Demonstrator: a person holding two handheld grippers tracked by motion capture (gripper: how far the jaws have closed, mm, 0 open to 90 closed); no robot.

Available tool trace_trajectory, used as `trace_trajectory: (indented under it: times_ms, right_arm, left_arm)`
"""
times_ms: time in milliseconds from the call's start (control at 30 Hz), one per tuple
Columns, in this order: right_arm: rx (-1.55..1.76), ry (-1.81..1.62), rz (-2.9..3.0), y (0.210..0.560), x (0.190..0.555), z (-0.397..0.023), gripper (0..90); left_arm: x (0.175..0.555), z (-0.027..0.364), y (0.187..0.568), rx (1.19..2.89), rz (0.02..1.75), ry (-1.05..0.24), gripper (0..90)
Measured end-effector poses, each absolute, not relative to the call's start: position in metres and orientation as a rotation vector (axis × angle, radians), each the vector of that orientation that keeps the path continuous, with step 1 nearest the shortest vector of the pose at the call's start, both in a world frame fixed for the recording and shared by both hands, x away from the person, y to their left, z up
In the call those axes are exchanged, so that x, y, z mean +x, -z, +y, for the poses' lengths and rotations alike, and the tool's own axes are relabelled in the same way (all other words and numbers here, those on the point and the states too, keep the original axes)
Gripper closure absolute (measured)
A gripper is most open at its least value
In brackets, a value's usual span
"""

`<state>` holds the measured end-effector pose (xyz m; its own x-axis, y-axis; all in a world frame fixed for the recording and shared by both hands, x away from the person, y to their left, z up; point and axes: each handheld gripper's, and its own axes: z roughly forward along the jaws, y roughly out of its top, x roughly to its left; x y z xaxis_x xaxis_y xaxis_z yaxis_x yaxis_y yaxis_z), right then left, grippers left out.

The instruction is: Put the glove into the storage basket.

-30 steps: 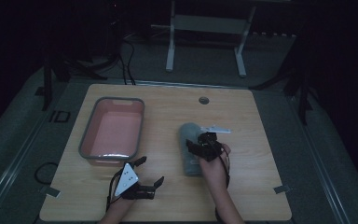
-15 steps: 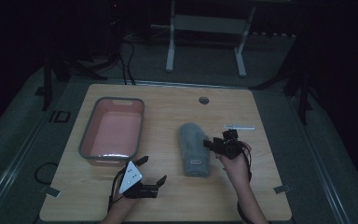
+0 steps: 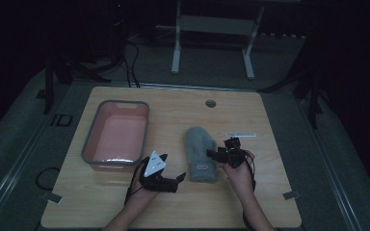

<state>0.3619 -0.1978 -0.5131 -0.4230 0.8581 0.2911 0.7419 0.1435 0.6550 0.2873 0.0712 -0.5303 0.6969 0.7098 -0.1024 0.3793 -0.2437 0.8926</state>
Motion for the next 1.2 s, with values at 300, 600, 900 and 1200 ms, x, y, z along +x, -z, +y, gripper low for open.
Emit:
trace_trajectory:
  times_ms: [300, 600, 900, 1200]
  right_arm:
    - [1.663, -1.094, 2.296, 0.533, 0.368, -0.207, 43.1]
    - [1.617, -1.122, 2.343, 0.543, 0.371, -0.206, 47.2]
    - [1.634, -1.188, 2.396, 0.549, 0.376, -0.209, 56.7]
    - [1.627, -1.282, 2.409, 0.553, 0.376, -0.212, 72.1]
  left_arm:
    - [0.331, 0.044, 0.526, 1.919, 0.944, -0.283, 6.3]
    - [0.355, 0.026, 0.543, 1.983, 1.037, -0.146, 14.1]
    - [0.368, 0.024, 0.556, 1.979, 1.051, -0.036, 17.0]
    - [0.374, 0.022, 0.560, 1.955, 0.979, 0.100, 53.1]
